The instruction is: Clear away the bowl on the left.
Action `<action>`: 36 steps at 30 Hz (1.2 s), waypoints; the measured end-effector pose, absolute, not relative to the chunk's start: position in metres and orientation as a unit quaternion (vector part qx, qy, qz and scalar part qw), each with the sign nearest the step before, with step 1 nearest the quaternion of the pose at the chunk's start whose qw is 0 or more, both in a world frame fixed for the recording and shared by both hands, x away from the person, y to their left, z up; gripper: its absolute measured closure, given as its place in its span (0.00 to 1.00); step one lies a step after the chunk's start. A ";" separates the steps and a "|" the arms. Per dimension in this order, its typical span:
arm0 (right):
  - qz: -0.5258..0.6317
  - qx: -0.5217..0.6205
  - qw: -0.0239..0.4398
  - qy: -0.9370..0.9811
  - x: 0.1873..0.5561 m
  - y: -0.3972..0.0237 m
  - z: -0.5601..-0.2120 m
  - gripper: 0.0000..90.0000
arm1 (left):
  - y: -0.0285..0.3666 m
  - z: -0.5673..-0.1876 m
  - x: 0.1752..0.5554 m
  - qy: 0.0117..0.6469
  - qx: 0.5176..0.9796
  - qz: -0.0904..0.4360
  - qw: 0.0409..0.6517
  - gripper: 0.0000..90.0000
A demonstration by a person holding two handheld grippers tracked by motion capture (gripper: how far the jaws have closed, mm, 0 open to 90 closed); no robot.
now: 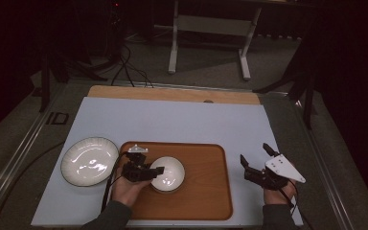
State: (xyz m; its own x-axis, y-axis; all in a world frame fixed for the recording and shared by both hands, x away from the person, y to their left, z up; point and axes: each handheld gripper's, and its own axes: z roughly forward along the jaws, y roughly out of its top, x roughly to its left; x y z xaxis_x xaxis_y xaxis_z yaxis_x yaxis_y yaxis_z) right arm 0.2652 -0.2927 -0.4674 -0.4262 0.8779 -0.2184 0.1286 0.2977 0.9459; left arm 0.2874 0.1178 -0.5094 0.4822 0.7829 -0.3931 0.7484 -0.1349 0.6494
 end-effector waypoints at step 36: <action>0.471 0.358 0.399 0.701 0.265 -0.293 -0.467 0.15 | 0.152 -0.457 0.269 0.454 0.766 0.224 0.395 0.37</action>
